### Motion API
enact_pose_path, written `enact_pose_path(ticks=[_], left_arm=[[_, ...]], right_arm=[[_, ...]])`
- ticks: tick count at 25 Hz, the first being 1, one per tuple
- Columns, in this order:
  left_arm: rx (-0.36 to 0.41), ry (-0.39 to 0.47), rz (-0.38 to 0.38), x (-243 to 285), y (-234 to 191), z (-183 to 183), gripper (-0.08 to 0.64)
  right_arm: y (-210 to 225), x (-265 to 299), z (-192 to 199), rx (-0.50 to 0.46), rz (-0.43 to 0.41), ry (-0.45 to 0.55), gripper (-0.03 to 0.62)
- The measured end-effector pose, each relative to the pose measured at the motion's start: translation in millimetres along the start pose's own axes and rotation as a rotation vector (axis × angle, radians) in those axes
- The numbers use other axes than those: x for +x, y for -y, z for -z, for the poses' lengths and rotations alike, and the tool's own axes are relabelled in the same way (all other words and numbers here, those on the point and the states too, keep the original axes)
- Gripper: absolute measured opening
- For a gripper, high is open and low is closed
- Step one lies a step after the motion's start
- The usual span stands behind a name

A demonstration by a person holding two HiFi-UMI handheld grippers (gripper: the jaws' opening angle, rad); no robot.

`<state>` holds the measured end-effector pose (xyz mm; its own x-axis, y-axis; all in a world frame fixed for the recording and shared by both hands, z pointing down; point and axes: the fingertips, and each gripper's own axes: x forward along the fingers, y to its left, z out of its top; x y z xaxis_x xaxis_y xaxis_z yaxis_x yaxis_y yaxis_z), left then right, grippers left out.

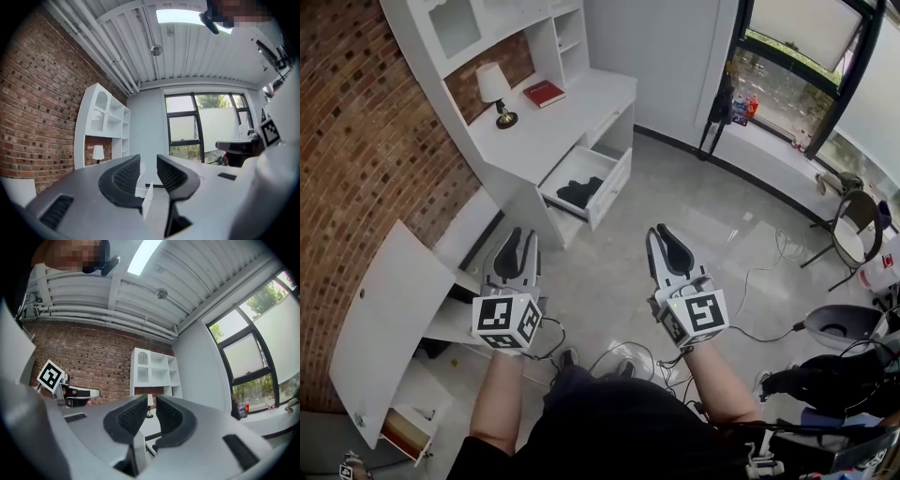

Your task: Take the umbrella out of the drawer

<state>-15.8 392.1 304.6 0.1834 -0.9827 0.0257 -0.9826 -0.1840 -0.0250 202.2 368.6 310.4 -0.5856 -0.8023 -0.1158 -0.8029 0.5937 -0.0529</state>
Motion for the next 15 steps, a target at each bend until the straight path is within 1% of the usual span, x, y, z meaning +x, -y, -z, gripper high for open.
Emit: enact_pose_path(ticks=[2, 4, 6, 9, 12, 15], left_arm=[[-0.008, 0.002, 0.016, 2.2, 1.5, 0.4, 0.119], [-0.010, 0.017, 0.048, 6.2, 5.5, -0.3, 0.167], [-0.005, 0.025, 0.083, 12.1, 7.4, 1.7, 0.188], [-0.012, 0.018, 0.104, 25.8, -2.4, 9.8, 0.195], [-0.044, 0.012, 0.107, 47.8, -23.5, 18.5, 0.196], [-0.066, 0.017, 0.132, 75.9, -45.8, 23.7, 0.196]], right_arm=[[1.5, 3.3, 2.6, -0.005, -0.002, -0.008, 0.043], [5.4, 8.3, 7.1, -0.013, -0.004, -0.019, 0.043], [9.7, 15.5, 12.1, -0.015, 0.000, -0.026, 0.043], [12.8, 30.4, 17.6, -0.018, 0.012, -0.033, 0.043], [12.4, 50.3, 22.2, -0.034, 0.025, -0.045, 0.043], [13.6, 78.9, 28.2, -0.048, 0.052, -0.060, 0.043]])
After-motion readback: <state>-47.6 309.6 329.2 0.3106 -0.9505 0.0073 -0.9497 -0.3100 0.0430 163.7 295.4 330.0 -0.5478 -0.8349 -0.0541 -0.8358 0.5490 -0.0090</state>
